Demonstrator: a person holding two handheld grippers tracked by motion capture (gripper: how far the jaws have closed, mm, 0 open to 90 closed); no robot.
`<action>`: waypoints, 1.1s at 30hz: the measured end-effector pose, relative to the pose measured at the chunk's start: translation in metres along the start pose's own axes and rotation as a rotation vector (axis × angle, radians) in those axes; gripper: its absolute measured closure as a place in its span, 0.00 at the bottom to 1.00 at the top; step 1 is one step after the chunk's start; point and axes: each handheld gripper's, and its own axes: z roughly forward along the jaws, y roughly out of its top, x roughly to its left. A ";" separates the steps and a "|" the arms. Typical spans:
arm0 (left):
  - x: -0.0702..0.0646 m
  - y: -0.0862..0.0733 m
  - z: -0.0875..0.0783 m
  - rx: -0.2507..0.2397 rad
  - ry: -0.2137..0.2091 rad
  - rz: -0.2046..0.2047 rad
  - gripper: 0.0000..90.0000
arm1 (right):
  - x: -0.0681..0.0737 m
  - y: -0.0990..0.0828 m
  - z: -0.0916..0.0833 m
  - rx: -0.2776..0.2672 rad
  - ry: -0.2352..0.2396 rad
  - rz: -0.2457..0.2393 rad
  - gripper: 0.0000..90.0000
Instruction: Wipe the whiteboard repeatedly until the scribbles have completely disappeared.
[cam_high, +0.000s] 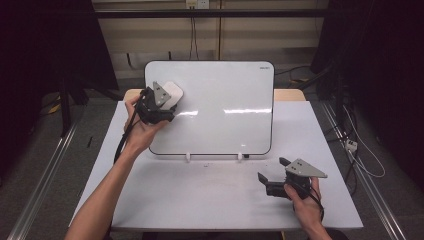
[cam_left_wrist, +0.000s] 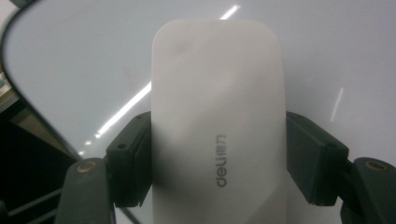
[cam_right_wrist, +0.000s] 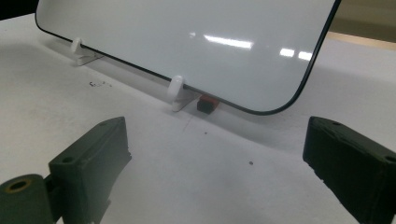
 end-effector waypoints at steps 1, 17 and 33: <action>0.005 0.003 0.000 0.005 0.002 -0.005 0.35 | 0.000 0.000 0.000 0.000 -0.001 0.000 0.08; 0.038 0.029 0.007 0.003 0.038 -0.083 0.35 | -0.001 0.000 0.000 0.000 0.001 0.002 0.08; 0.024 0.025 0.006 0.029 0.021 -0.043 0.35 | 0.000 0.000 0.001 0.001 0.001 -0.002 0.08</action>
